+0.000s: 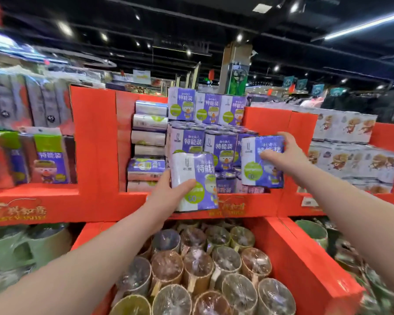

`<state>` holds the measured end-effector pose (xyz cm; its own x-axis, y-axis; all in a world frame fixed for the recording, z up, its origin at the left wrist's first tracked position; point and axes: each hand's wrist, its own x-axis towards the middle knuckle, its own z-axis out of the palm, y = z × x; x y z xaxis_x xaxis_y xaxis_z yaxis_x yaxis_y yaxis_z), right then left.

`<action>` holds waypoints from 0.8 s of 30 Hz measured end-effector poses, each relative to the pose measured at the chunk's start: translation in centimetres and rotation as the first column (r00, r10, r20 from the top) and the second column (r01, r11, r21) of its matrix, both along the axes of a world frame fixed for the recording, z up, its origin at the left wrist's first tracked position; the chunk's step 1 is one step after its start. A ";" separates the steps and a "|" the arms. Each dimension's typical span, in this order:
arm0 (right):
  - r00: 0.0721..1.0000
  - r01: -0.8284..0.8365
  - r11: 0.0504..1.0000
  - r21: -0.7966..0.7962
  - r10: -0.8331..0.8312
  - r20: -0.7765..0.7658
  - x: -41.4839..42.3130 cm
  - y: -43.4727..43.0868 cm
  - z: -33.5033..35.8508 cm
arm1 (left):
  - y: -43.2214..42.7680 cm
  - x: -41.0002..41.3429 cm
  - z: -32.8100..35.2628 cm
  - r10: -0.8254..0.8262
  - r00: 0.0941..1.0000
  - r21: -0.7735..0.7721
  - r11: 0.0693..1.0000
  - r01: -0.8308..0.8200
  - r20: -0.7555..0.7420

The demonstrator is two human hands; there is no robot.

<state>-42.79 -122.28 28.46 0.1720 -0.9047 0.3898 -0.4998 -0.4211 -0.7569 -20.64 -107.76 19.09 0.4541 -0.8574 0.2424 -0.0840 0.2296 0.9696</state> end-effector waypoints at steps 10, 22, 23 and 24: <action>0.842 -0.036 0.999 -0.035 0.012 -0.540 2.7 -7.1 5.9 | -3.9 0.9 2.2 0.117 0.993 -0.047 0.992 -0.118 -0.034; 0.235 -0.180 0.944 -0.276 -0.231 -0.944 5.5 -9.2 5.8 | -5.3 1.1 3.0 0.164 0.986 -0.067 0.984 -0.165 -0.018; 0.226 -0.190 0.948 -0.253 -0.209 -0.951 5.6 -9.3 5.8 | -5.3 1.1 3.0 0.155 0.988 -0.068 0.985 -0.156 -0.019; 0.225 -0.203 0.947 -0.248 -0.202 -0.953 5.8 -9.4 6.0 | -5.2 1.1 3.0 0.150 0.989 -0.069 0.986 -0.151 -0.017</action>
<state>-37.03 -131.66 34.41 0.5939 -0.7943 0.1280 -0.7483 -0.4869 0.4505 -19.55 -113.01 22.08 0.5799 -0.7602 0.2929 -0.1115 0.2821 0.9529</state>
